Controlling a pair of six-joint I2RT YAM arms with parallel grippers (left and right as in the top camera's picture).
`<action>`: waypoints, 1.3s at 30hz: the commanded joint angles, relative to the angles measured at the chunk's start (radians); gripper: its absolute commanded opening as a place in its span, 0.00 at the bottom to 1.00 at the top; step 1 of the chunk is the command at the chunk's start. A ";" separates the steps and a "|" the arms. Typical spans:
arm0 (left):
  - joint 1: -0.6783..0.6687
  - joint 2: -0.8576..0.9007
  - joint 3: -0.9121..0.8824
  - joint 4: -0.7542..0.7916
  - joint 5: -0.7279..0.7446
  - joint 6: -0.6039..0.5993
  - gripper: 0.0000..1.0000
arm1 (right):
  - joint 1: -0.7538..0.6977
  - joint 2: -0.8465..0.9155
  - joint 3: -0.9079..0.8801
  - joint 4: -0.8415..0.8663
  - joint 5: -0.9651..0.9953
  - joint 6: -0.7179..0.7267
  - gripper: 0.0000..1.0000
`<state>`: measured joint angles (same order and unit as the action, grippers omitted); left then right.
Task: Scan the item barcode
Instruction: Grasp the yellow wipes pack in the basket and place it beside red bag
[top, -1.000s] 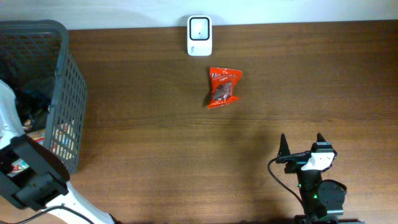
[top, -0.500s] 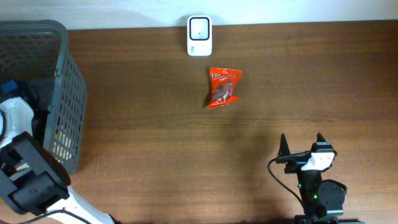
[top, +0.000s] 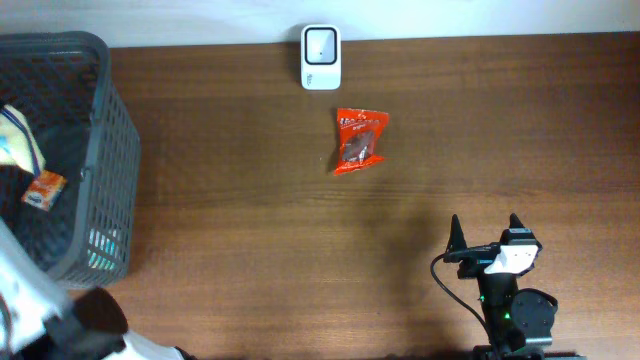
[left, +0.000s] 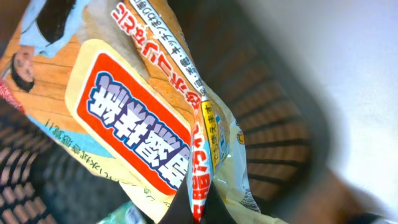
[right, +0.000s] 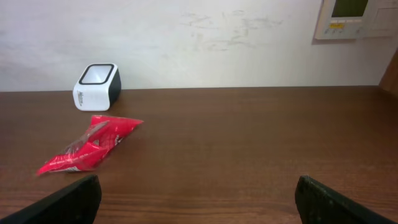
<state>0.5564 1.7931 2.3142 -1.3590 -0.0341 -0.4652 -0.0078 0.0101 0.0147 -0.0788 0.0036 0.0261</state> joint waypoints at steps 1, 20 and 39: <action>-0.125 -0.151 0.074 -0.002 0.172 0.074 0.00 | -0.006 -0.006 -0.009 -0.003 0.008 0.008 0.98; -1.138 0.454 -0.112 0.255 0.224 0.282 0.00 | -0.006 -0.006 -0.009 -0.003 0.008 0.008 0.98; -1.202 0.436 0.032 0.224 -0.071 0.310 0.00 | -0.006 -0.006 -0.009 -0.003 0.008 0.008 0.98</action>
<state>-0.7078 2.2986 2.2559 -1.0775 -0.0048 -0.1745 -0.0078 0.0101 0.0147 -0.0788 0.0036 0.0261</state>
